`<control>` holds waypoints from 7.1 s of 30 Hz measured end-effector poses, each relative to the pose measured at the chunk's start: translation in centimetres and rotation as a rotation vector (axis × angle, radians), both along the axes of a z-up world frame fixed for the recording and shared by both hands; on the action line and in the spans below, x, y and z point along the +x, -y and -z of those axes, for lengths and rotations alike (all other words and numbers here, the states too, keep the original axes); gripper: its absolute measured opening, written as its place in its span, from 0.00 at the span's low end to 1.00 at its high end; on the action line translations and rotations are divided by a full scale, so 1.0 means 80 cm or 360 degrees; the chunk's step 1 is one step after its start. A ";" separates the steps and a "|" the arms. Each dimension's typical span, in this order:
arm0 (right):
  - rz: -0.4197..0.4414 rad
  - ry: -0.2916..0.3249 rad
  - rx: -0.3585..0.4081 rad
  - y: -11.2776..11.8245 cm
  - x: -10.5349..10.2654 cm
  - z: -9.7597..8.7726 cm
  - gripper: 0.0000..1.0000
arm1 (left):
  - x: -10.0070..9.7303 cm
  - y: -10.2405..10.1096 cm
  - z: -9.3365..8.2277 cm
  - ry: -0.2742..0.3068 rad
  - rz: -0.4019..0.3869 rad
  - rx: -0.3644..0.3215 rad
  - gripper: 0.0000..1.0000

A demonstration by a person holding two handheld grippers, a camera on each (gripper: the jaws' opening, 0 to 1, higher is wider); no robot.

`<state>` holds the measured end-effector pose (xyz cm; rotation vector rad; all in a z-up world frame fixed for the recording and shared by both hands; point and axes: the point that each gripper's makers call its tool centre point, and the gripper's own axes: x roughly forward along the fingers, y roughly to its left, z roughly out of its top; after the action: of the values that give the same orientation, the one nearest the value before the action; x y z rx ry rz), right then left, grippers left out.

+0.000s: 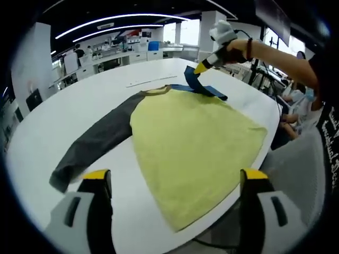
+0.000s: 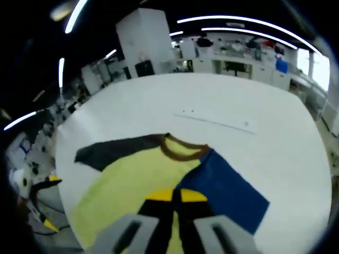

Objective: Fold the garment on the visible template until the final outline fits inside the template.

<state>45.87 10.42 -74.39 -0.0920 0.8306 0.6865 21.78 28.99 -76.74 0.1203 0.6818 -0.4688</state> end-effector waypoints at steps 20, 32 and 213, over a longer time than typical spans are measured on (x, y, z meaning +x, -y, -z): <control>-0.0131 0.0029 0.0075 -0.082 -0.001 -0.012 0.00 | -0.005 -0.012 0.007 -0.0017 -0.0054 -0.0042 0.98; -0.0222 0.0048 0.0078 -0.114 -0.009 -0.009 0.00 | -0.002 -0.013 0.011 -0.0014 -0.0101 -0.0072 0.98; 0.0166 0.0072 -0.0124 0.152 -0.037 0.120 0.00 | 0.000 -0.009 0.008 0.0004 -0.0121 -0.0014 0.99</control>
<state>42.90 -1.70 -83.99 -0.1329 0.8132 0.5520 21.81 29.71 -77.36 0.0859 0.6793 -0.3984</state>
